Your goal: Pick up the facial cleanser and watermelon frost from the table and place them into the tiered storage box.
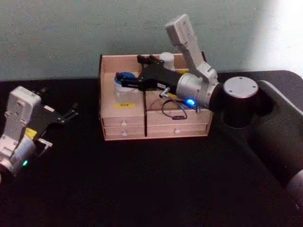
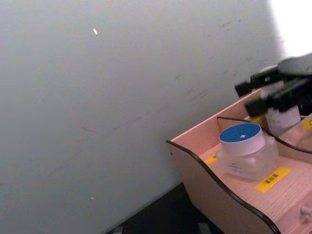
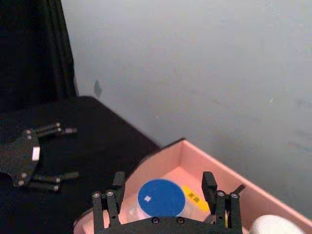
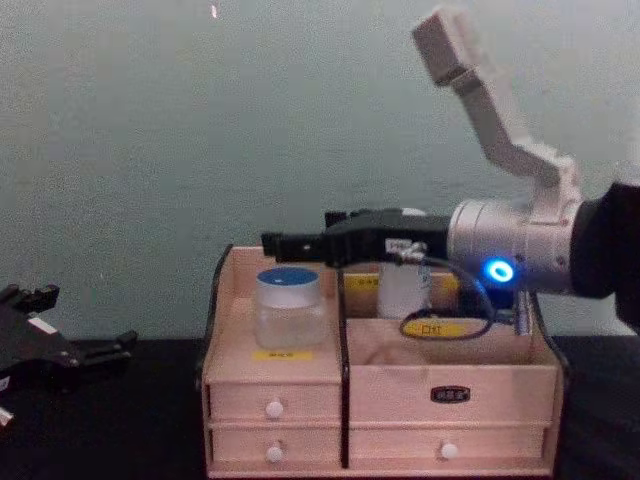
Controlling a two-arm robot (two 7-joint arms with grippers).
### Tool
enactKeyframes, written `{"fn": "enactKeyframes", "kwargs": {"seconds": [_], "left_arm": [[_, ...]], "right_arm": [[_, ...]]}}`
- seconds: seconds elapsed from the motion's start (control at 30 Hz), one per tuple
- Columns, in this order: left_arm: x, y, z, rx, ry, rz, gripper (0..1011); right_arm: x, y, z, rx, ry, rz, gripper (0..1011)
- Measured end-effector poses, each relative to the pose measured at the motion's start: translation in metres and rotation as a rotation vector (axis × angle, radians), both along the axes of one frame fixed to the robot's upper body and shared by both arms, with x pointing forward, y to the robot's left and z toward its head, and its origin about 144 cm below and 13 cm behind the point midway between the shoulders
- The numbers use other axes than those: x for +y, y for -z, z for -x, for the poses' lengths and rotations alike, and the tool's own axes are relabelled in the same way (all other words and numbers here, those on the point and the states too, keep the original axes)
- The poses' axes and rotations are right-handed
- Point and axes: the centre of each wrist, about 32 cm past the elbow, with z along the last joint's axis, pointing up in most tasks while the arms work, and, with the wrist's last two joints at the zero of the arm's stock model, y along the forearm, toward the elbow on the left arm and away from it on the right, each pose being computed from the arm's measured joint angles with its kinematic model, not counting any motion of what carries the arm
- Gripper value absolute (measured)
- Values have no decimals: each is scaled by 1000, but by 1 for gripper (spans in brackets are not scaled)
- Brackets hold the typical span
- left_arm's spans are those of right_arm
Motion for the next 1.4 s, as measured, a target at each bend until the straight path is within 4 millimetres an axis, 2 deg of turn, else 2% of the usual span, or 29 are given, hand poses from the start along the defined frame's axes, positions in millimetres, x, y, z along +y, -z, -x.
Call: {"fn": "enactKeyframes", "kwargs": {"seconds": [0.37, 0.67, 0.9, 1.1, 1.4], "left_arm": [[0, 0, 0, 0, 0, 0, 1001], [0, 0, 0, 0, 0, 0, 1001], [0, 0, 0, 0, 0, 0, 1001], [0, 0, 0, 0, 0, 0, 1001], [0, 0, 0, 0, 0, 0, 1001]], "right_arm": [[-25, -18, 17, -86, 87, -56, 1002], [-60, -19, 29, -126, 234, -64, 1002], [-90, -14, 37, -121, 342, -63, 1002], [-106, -4, 48, -103, 435, -76, 1002], [-119, 21, 74, -71, 552, -73, 1002]]}}
